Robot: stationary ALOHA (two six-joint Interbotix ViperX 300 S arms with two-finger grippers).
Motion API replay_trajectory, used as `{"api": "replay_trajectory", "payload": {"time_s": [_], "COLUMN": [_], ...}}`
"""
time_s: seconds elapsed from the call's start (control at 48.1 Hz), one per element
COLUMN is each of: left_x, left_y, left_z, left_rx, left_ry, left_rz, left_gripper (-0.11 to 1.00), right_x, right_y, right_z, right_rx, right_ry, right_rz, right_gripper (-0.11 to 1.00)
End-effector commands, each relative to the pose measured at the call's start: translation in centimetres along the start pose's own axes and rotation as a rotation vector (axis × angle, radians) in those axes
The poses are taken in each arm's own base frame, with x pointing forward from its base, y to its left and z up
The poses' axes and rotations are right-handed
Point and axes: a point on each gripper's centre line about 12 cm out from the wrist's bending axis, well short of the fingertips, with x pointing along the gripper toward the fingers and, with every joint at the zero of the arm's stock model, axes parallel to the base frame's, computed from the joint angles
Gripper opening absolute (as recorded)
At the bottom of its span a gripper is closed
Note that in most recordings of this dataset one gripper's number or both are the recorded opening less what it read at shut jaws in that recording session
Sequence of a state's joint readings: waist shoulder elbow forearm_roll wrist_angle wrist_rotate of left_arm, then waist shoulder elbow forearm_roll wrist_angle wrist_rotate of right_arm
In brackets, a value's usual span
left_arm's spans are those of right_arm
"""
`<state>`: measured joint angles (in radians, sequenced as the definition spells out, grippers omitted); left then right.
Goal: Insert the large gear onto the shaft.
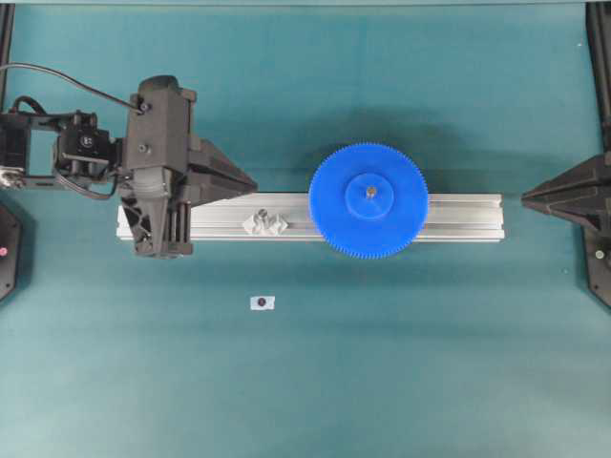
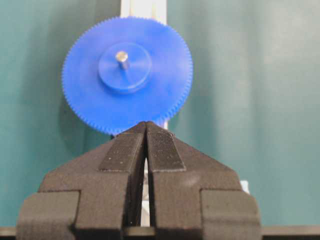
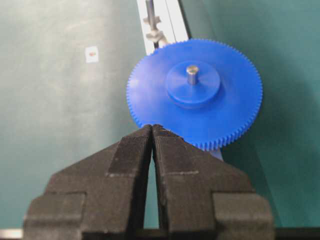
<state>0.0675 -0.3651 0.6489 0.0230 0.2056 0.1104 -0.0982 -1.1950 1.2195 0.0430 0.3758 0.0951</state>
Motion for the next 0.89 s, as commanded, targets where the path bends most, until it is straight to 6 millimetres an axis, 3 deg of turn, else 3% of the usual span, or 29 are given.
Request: {"api": "replay_trajectory", "payload": {"time_s": [0.0,0.873], "left_x": [-0.39,0.16], "left_y": [-0.06,-0.40], "left_z": [0.76,0.22], "left_rx": [0.000,0.006], "left_ry": [-0.031,-0.014], "left_rz": [0.000,-0.009], "left_gripper": [0.01,0.01], "right_x": [0.02,0.07], "right_y": [0.00,-0.01], "right_z": [0.39,0.35], "right_rx": [0.007,0.007], "right_ry": [-0.010,-0.010], "right_rz": [-0.002,-0.002], "right_gripper": [0.12,0.12]}}
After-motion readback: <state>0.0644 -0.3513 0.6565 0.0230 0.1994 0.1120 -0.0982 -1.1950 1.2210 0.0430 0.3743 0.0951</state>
